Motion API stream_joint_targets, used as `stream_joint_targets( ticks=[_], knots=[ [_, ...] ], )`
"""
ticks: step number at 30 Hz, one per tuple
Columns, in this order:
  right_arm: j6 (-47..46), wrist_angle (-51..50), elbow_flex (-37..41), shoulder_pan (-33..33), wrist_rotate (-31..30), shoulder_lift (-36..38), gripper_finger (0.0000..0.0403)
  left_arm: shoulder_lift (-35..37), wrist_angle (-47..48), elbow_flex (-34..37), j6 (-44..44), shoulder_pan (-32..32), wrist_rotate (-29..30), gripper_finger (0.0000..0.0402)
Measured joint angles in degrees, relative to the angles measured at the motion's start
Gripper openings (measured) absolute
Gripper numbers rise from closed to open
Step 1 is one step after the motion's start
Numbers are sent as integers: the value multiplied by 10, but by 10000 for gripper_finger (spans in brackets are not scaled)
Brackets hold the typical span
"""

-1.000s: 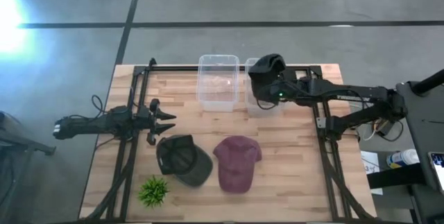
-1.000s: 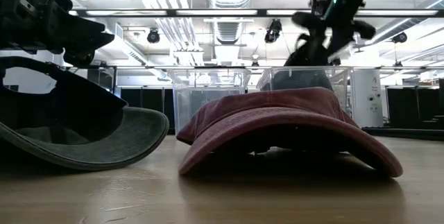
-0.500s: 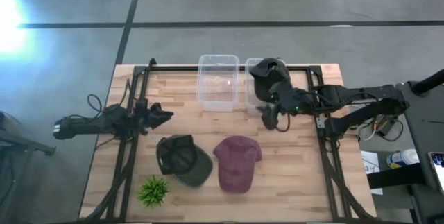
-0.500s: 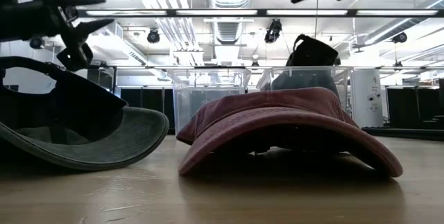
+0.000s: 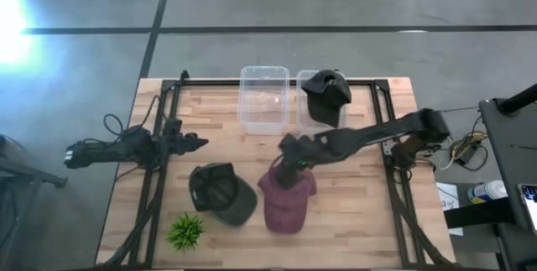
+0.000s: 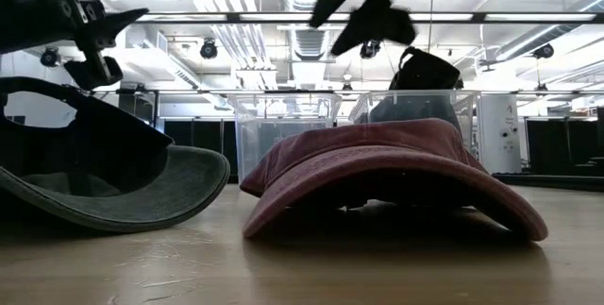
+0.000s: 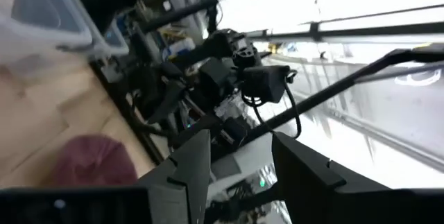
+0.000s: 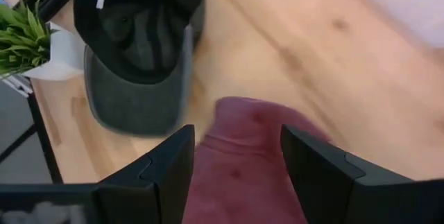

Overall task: Pick & Place hat
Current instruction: Put the black cap into the right transparent bin

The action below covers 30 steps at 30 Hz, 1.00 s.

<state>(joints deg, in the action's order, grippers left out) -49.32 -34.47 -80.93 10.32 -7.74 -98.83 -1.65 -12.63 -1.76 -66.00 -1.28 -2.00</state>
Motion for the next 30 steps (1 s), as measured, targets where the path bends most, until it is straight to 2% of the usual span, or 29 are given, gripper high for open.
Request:
stream_joint_targets(
  ticks=[5, 12, 15, 23, 30],
  knots=[
    [-17, 61, -38, 11, 7, -93, 204, 0, 53, 0, -7, 0, -45, 149],
    [-1, 74, -104, 10, -6, -209, 193, -5, 140, -5, -38, 1, -187, 145],
    [1, 77, -132, 3, 14, -252, 191, -19, 161, -12, -52, 3, -229, 140],
    [48, 77, -218, -6, 83, -335, 192, -57, 197, -21, -39, 3, -240, 135],
    [54, 59, -247, -8, 91, -325, 192, -94, 200, -20, -32, 3, -239, 135]
  ],
)
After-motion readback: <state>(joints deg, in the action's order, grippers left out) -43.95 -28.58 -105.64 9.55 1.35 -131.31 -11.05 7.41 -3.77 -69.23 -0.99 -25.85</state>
